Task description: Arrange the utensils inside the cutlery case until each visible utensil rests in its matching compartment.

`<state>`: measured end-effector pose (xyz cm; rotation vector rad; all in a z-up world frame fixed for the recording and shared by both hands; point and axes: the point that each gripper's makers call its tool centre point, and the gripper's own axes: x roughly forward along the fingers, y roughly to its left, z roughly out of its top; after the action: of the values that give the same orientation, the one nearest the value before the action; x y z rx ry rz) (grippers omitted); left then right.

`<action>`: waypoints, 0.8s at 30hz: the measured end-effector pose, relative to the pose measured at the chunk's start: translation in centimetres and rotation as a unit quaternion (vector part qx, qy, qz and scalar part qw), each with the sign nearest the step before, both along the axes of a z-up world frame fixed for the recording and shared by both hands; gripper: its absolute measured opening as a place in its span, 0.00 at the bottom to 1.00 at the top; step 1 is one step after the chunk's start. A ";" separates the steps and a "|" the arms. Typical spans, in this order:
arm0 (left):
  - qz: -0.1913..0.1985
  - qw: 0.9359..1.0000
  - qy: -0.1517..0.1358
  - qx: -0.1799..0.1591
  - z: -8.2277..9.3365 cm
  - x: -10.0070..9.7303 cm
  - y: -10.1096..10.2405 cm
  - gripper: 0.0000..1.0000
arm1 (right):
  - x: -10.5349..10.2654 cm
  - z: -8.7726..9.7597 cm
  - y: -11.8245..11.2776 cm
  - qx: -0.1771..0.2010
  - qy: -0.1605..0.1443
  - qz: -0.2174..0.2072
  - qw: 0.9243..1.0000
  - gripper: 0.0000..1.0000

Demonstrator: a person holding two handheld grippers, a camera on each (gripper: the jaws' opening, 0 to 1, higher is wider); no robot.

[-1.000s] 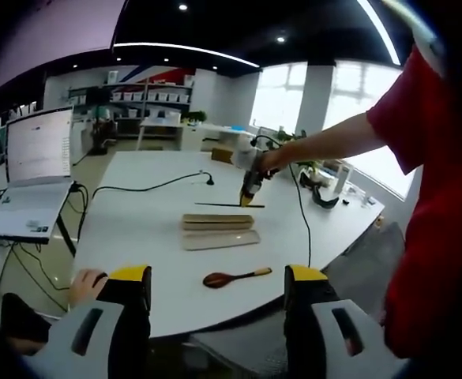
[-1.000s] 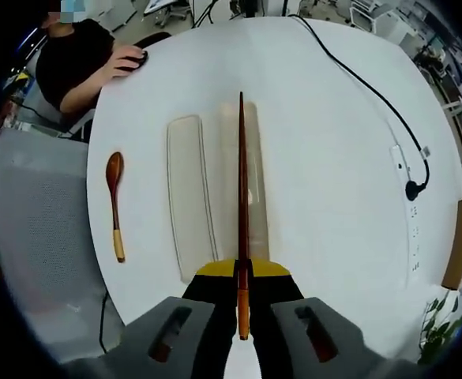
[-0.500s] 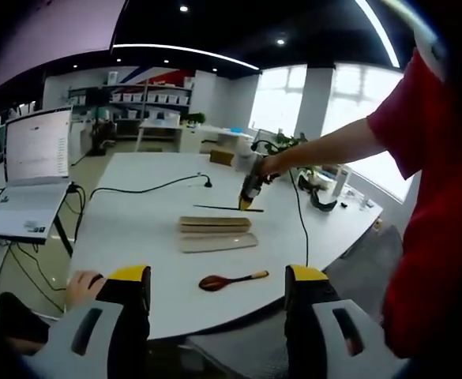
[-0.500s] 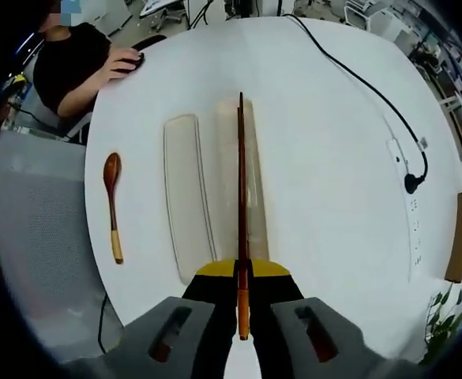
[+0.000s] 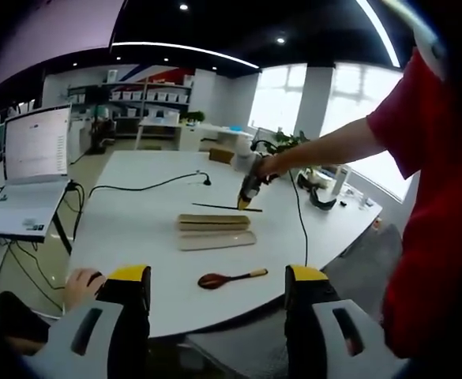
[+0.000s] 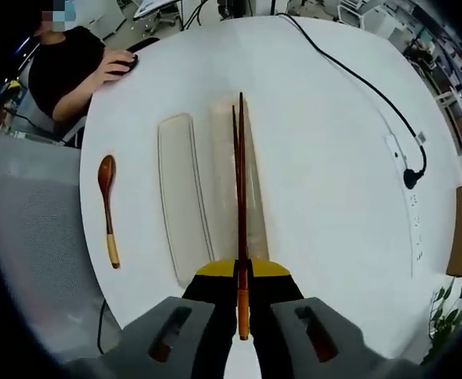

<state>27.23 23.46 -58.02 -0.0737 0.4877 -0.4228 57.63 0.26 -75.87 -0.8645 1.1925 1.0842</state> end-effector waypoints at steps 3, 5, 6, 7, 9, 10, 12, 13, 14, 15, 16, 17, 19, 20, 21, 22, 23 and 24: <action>0.000 1.000 -0.001 0.000 0.1 0.1 0.0 0.71 | -0.7 0.3 0.2 0.002 -0.001 -0.003 1.000 0.00; -0.002 1.000 0.000 0.000 0.1 0.0 -0.1 0.71 | -0.6 0.3 0.2 0.004 -0.001 -0.008 1.000 0.00; -0.003 1.000 0.000 0.000 0.1 0.0 -0.2 0.71 | -0.6 0.3 0.2 0.005 0.001 -0.013 1.000 0.00; -0.005 1.000 0.000 0.001 0.1 0.0 -0.3 0.71 | -0.3 0.3 0.1 0.007 0.001 -0.018 1.000 0.00; -0.005 1.000 -0.002 0.000 0.0 0.0 -0.3 0.71 | -0.3 0.5 0.3 0.012 0.003 -0.023 1.000 0.00; -0.004 1.000 0.000 -0.003 -0.1 -0.1 -0.3 0.71 | -0.3 0.5 0.4 0.014 0.004 -0.024 1.000 0.00; -0.006 1.000 0.006 0.000 -0.3 -0.1 -0.3 0.71 | -0.4 0.5 0.6 0.015 0.004 -0.022 1.000 0.00; -0.006 1.000 0.004 0.004 -0.2 0.0 -0.2 0.71 | -0.6 0.5 0.7 0.015 0.008 -0.022 1.000 0.00; -0.006 1.000 0.003 0.003 0.0 0.1 -0.2 0.71 | -0.6 0.4 0.7 0.015 0.010 -0.023 1.000 0.00; -0.007 1.000 0.002 0.002 0.2 0.2 -0.3 0.71 | -0.2 0.2 0.8 0.016 0.011 -0.023 1.000 0.00; -0.007 1.000 0.000 0.002 0.3 0.3 -0.2 0.71 | -0.1 0.2 0.9 0.018 0.013 -0.024 0.999 0.00; -0.006 1.000 0.000 0.004 0.3 0.4 -0.2 0.71 | -0.1 0.1 1.1 0.022 0.016 -0.026 0.999 0.00; -0.006 1.000 0.001 0.005 0.3 0.4 -0.2 0.71 | -0.1 0.0 1.4 0.027 0.017 -0.028 0.999 0.00; -0.006 1.000 0.002 0.007 0.2 0.5 -0.2 0.71 | -0.1 0.0 1.7 0.033 0.015 -0.026 0.999 0.00; -0.007 1.000 0.003 0.009 0.2 0.5 -0.2 0.71 | 0.4 -0.3 2.2 0.042 0.012 -0.018 0.999 0.00; -0.006 1.000 0.005 0.012 0.2 0.4 -0.2 0.71 | 0.5 -0.3 2.4 0.048 0.010 -0.020 0.999 0.00; -0.004 1.000 0.006 0.013 0.2 0.4 -0.1 0.70 | 0.7 -0.3 2.6 0.052 0.009 -0.022 0.998 0.00; -0.001 1.000 0.007 0.011 0.2 0.3 0.0 0.71 | 0.9 -0.4 2.9 0.058 0.005 -0.028 0.998 0.00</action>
<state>27.57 23.41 -57.84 -0.0556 0.5055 -0.4194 58.52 3.14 -76.27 -0.7333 1.1444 1.1026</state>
